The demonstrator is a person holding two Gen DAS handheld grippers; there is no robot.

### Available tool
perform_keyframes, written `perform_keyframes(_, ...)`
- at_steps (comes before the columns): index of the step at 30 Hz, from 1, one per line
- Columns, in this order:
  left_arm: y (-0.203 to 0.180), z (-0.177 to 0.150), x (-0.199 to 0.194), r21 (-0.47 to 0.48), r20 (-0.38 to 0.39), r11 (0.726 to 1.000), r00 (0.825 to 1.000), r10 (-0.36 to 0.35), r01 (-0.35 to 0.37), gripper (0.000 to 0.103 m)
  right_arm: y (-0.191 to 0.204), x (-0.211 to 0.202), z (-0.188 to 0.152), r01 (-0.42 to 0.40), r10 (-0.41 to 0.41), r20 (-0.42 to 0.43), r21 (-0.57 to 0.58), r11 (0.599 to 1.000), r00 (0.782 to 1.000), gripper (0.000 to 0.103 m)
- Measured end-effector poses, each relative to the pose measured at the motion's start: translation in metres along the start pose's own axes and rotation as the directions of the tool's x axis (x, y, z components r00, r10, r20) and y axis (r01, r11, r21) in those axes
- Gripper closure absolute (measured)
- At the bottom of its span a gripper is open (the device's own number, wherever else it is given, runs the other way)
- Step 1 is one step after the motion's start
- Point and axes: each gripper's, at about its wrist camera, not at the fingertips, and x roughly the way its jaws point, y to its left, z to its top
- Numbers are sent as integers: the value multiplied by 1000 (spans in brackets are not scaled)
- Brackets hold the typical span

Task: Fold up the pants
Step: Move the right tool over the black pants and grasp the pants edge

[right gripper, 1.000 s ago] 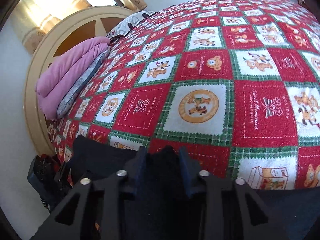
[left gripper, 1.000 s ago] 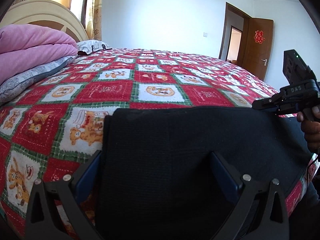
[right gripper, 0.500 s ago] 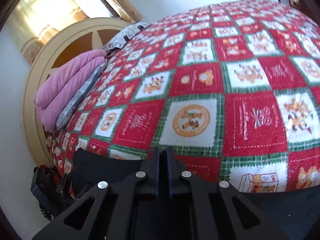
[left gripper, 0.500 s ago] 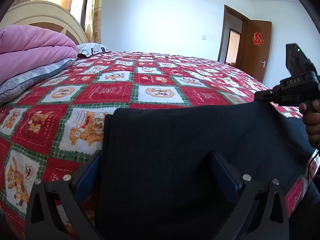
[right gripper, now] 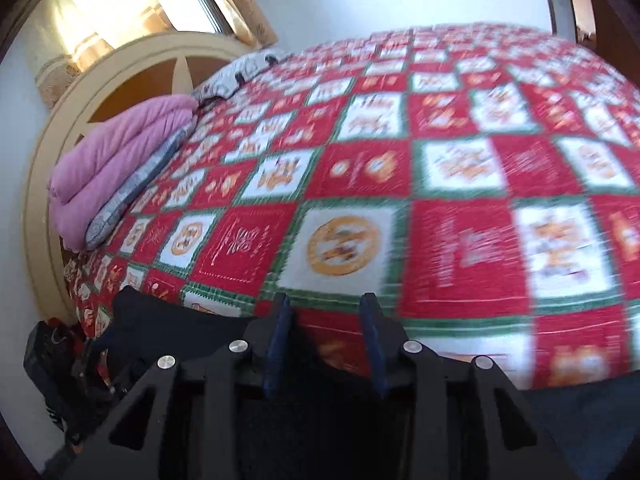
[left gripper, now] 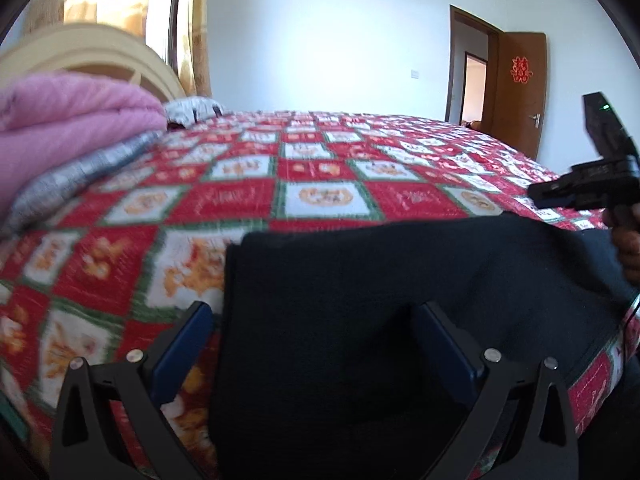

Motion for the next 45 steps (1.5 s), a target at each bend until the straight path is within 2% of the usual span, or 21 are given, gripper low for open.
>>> perform_keyframes(3, -14, 10, -10, 21, 32, 1000, 999, -11, 10, 0, -29, -42, -3, 34, -34, 58, 10, 999, 998, 65)
perform_keyframes(7, -38, 11, -2, 61, -1, 997, 998, -55, 55, 0, -88, -105, -25, 134, -143, 128, 75, 988, 981, 61)
perform_keyframes(11, -49, 5, 12, 81, -38, 996, 998, -46, 49, 0, -160, -175, -63, 259, -297, 168, 214, 942, 940, 59)
perform_keyframes(15, -39, 3, 19, 76, -28, 997, 1000, -7, 9, 0, -235, -252, -105, 332, -439, 220, 397, 856, 871, 59)
perform_keyframes(17, -37, 3, 21, 75, -21, 997, 1000, -7, 8, 0, -269, -279, -124, 324, -482, 232, 497, 805, 845, 51)
perform_keyframes(18, -38, 3, 21, 77, -22, 997, 1000, -3, 4, 0, -290, -288, -135, 328, -508, 206, 555, 764, 836, 50)
perform_keyframes(19, -39, 4, 21, 80, -25, 997, 1000, 3, -1, 0, -302, -295, -141, 289, -487, 214, 583, 759, 847, 51)
perform_keyframes(20, -39, 4, 20, 78, -29, 997, 1000, 10, -8, 0, -310, -304, -146, 205, -427, 261, 593, 778, 866, 51)
perform_keyframes(21, -37, 5, 19, 75, -32, 997, 999, 18, -16, 0, -310, -312, -148, 189, -423, 275, 599, 778, 864, 50)
perform_keyframes(23, -31, 5, 18, 56, -36, 997, 998, 47, -45, 0, -308, -338, -150, 200, -470, 334, 600, 775, 817, 50)
perform_keyframes(25, -19, 3, 20, 23, -38, 999, 998, 47, -46, 0, -314, -360, -153, 177, -488, 377, 620, 765, 787, 50)
perform_keyframes(28, -3, 0, 23, 6, -33, 999, 999, 35, -35, 0, -335, -394, -169, 146, -555, 386, 711, 688, 737, 50)
perform_keyframes(29, 5, 0, 26, -39, -52, 999, 999, 3, -5, 0, -344, -404, -177, 138, -584, 374, 748, 650, 721, 50)
perform_keyframes(30, 16, -2, 28, -103, -55, 994, 998, -42, 36, 0, -351, -410, -183, 131, -603, 361, 774, 619, 711, 50)
perform_keyframes(31, 19, -3, 28, -115, -43, 992, 998, -50, 45, 0, -358, -415, -190, 121, -618, 345, 801, 586, 706, 50)
perform_keyframes(33, 11, -4, 27, -70, -33, 997, 999, -26, 24, 0, -361, -418, -198, 105, -629, 332, 826, 553, 703, 50)
perform_keyframes(34, 11, -5, 27, -77, -28, 997, 999, -32, 30, 0, -356, -417, -199, 108, -634, 335, 825, 555, 697, 50)
perform_keyframes(35, 13, -5, 27, -85, -27, 996, 999, -43, 40, 0, -349, -413, -197, 115, -627, 345, 811, 574, 699, 50)
perform_keyframes(38, 13, -5, 27, -64, -22, 997, 999, -49, 47, 0, -311, -390, -188, 120, -539, 391, 718, 686, 746, 50)
perform_keyframes(43, 17, -7, 26, -57, -9, 996, 998, -70, 69, 0, -247, -315, -171, 147, -372, 336, 538, 830, 865, 50)
perform_keyframes(45, 18, -7, 27, -54, -7, 996, 997, -77, 76, 0, -227, -285, -166, 167, -333, 307, 461, 871, 891, 50)
